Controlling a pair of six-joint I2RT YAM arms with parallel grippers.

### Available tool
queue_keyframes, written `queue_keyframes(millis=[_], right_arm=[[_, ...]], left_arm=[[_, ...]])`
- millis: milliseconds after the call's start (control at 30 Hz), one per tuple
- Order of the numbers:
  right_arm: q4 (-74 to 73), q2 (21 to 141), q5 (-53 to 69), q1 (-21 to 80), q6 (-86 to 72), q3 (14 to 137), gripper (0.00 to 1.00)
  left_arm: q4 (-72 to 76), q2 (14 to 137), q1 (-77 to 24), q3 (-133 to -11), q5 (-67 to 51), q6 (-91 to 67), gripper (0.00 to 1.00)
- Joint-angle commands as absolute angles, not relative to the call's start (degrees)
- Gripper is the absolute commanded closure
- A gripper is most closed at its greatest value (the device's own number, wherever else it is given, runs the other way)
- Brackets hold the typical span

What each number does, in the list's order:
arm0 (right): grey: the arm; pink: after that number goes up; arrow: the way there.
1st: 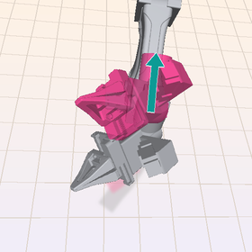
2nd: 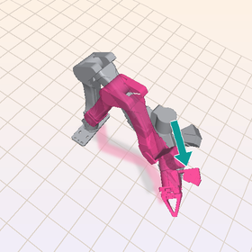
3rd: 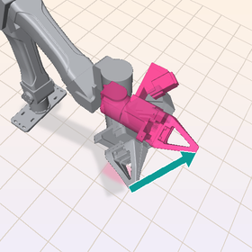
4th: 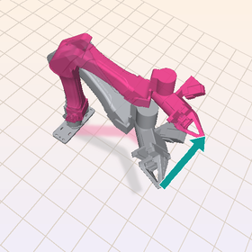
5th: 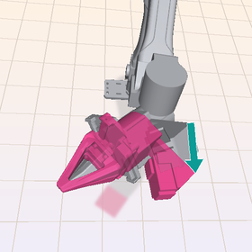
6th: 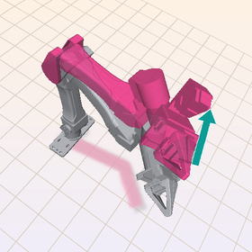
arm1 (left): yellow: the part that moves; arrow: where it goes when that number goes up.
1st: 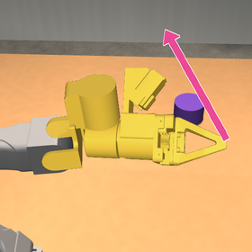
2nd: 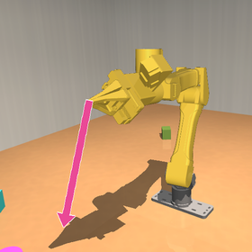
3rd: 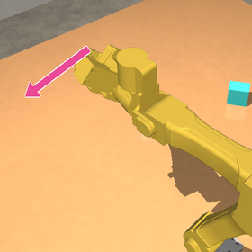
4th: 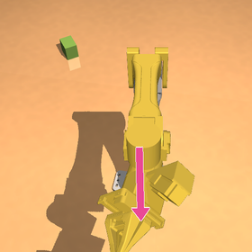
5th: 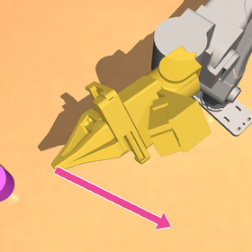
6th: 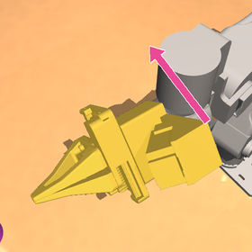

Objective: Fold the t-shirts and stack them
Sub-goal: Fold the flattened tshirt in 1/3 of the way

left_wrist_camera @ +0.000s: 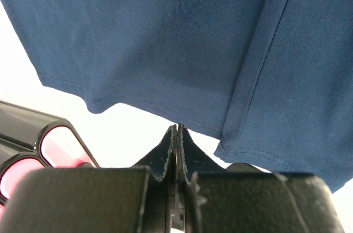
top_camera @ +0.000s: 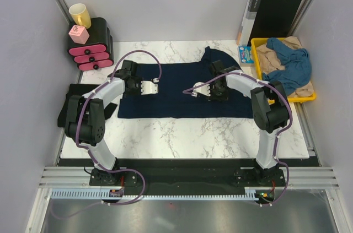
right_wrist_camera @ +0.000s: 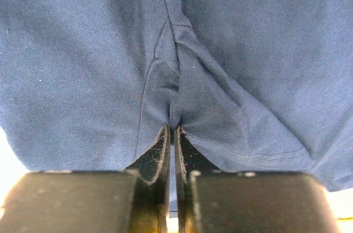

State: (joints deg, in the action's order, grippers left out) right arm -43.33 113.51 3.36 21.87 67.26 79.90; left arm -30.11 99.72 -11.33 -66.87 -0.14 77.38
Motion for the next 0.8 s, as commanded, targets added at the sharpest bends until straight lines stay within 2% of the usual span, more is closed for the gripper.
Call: queue_keyframes(millis=[0,67,233,367,400,467,633,700,733,767], right_arm=[[-43.3,112.2,2.8,21.9,67.7,81.3,0.97],[-43.9,111.6,2.5,22.0,68.3,82.3,1.00],[-46.1,110.9,1.5,22.5,69.0,85.6,1.00],[-46.6,111.2,1.1,22.7,69.4,86.7,0.91],[-46.5,111.4,1.1,22.7,69.5,86.8,0.92],[-46.5,111.9,1.1,22.7,69.5,86.8,1.00],[-46.9,113.3,1.1,22.9,68.7,87.3,1.00],[-46.7,113.4,1.7,22.9,68.6,87.4,0.96],[-46.5,113.5,1.8,22.9,68.0,87.5,0.84],[-46.5,113.6,1.9,22.9,67.8,87.8,0.80]], left_arm=[[-29.6,98.5,-11.3,-68.0,-1.1,75.5,0.98],[-29.6,98.7,-11.3,-68.1,-1.1,75.4,0.98],[-29.7,99.0,-11.4,-68.6,-1.2,75.3,0.98],[-29.6,99.3,-11.5,-68.8,-1.2,75.1,0.98],[-29.6,99.4,-11.5,-68.8,-1.2,75.0,0.98],[-29.6,99.2,-11.6,-68.7,-1.2,75.0,0.98],[-29.6,98.9,-11.6,-68.4,-1.0,74.9,0.98],[-29.6,98.7,-11.5,-68.3,-1.0,75.0,0.98],[-29.6,98.7,-11.5,-68.2,-1.0,75.0,0.98],[-29.7,98.6,-11.5,-68.2,-1.0,75.0,0.98]])
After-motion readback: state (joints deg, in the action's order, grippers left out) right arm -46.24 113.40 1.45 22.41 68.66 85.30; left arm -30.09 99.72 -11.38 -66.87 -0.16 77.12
